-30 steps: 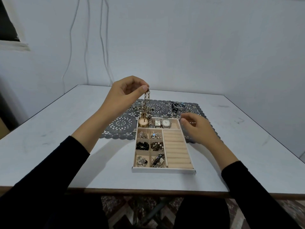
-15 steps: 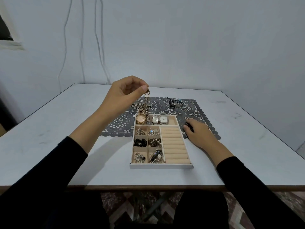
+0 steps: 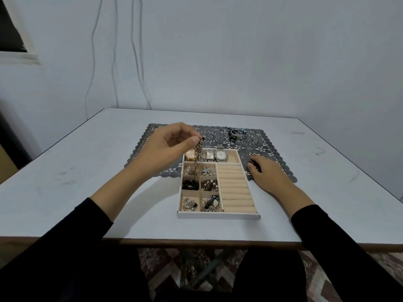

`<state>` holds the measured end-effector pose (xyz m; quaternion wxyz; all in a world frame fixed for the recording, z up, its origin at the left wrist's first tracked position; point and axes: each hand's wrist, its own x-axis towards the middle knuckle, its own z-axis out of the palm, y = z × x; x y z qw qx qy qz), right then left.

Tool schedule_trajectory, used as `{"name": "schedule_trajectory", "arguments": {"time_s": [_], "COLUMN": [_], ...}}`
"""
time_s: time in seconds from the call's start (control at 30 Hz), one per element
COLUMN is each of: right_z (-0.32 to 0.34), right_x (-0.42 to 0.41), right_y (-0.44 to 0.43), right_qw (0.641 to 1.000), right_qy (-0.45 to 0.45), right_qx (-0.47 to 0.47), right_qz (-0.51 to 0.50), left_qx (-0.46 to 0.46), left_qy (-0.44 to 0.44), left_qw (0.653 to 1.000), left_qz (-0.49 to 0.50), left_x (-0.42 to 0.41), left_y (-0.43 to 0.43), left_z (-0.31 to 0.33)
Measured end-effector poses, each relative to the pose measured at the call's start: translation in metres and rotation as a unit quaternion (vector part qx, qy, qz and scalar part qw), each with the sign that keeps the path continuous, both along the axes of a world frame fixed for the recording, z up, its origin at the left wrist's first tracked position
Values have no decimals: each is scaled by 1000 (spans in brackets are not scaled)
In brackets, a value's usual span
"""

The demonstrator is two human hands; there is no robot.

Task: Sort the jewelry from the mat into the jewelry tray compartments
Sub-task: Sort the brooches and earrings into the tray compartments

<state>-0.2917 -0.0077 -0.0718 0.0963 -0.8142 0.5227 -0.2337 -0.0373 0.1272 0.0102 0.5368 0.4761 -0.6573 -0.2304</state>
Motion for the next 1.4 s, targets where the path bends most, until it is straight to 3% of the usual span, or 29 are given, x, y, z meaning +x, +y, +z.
{"name": "schedule_trajectory", "arguments": {"time_s": [0.33,0.9,1.27,1.4], "right_z": [-1,0,1,2], "right_x": [-1,-2,-2,-2], "right_y": [-2,-1,1,1], "right_qw": [1000,1000,1000,1000], "right_qy": [-6,-4,-3,-7], "right_qx": [-9,-13,-6,0], "right_qz": [5,9,9,8], "left_qx": [67,63,84,98], "left_qy": [-38,-307,-323,-284], "left_qw": [997,947,941,952], "left_qz": [-10,-67,-50,-56], "left_x": [10,22,29,33], "left_y": [3,1,0,-3], "left_z": [-25,-32,-33,-31]}}
